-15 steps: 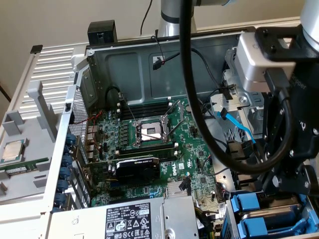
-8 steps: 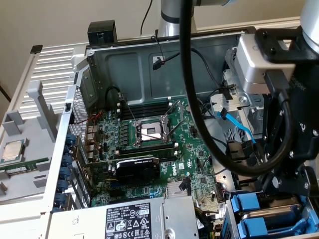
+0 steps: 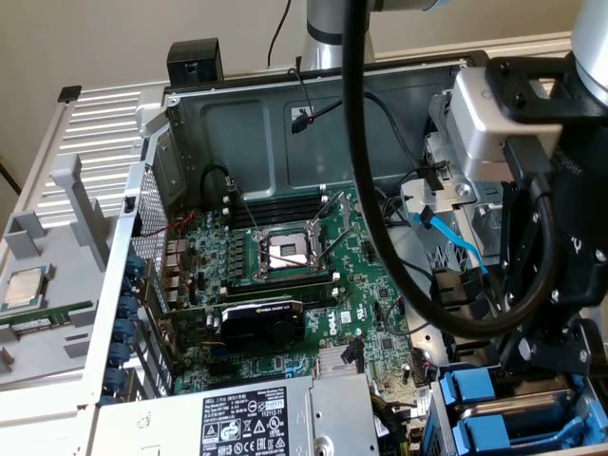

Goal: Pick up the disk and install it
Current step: 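Insert the second disk wire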

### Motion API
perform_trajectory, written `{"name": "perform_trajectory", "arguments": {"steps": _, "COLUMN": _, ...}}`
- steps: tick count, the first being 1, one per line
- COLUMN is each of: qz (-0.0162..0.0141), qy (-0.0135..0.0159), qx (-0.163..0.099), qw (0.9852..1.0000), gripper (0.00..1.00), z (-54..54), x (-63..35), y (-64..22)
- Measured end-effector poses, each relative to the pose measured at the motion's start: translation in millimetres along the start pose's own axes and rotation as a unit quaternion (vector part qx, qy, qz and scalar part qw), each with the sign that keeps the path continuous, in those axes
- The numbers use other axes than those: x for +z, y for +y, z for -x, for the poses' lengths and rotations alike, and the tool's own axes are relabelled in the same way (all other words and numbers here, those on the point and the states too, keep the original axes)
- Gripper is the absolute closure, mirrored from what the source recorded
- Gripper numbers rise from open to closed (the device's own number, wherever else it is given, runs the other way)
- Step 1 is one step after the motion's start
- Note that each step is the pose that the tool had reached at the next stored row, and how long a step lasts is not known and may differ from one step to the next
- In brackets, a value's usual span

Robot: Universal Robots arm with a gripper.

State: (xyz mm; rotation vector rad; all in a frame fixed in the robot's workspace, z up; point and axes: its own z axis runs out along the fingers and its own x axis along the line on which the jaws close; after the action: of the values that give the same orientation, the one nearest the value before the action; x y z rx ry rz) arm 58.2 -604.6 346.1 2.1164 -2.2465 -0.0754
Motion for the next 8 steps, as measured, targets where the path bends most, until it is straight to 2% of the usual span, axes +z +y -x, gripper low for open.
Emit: {"name": "perform_trajectory", "arguments": {"steps": 8, "qz": 0.0000, "qy": 0.0000, "qx": 0.000, "qw": 1.0000, "gripper": 0.84, "z": -0.7, "x": 0.1, "y": -0.5}}
